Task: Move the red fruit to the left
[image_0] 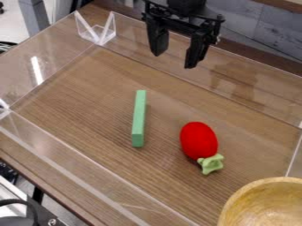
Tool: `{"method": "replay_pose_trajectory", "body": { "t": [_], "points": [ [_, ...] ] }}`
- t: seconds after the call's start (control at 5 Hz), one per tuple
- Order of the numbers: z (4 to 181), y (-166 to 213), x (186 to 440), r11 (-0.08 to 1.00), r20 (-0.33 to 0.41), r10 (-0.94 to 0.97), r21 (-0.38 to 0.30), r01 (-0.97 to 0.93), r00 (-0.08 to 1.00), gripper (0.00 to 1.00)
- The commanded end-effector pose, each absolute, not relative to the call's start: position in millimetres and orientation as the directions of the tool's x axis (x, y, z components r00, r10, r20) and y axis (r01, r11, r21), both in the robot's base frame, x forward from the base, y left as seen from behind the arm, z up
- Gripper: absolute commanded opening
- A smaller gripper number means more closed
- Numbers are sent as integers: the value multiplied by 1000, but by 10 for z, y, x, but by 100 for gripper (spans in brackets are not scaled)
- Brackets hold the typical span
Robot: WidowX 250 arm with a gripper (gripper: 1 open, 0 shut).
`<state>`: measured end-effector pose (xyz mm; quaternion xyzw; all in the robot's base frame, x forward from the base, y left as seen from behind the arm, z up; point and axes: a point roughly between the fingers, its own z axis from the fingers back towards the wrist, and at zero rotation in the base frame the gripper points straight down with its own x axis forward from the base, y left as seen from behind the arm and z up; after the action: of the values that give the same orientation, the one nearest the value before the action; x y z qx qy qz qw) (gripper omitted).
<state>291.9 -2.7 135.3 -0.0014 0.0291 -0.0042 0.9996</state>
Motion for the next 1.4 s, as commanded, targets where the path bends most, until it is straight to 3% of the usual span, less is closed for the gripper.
{"method": "replay_pose_trajectory", "body": {
  "t": [0.0, 0.2, 0.4, 1.2],
  "points": [
    [1208, -113, 2879, 1000, -90, -28, -8, 28, 995, 100],
    [1086, -278, 2707, 995, -116, 89, -31, -93, 989, 0],
    [999, -446, 2571, 971, -118, 224, -57, -232, 967, 100],
    [935, -664, 2474, 744, -94, 654, -104, -660, 751, 100]
  ]
}}
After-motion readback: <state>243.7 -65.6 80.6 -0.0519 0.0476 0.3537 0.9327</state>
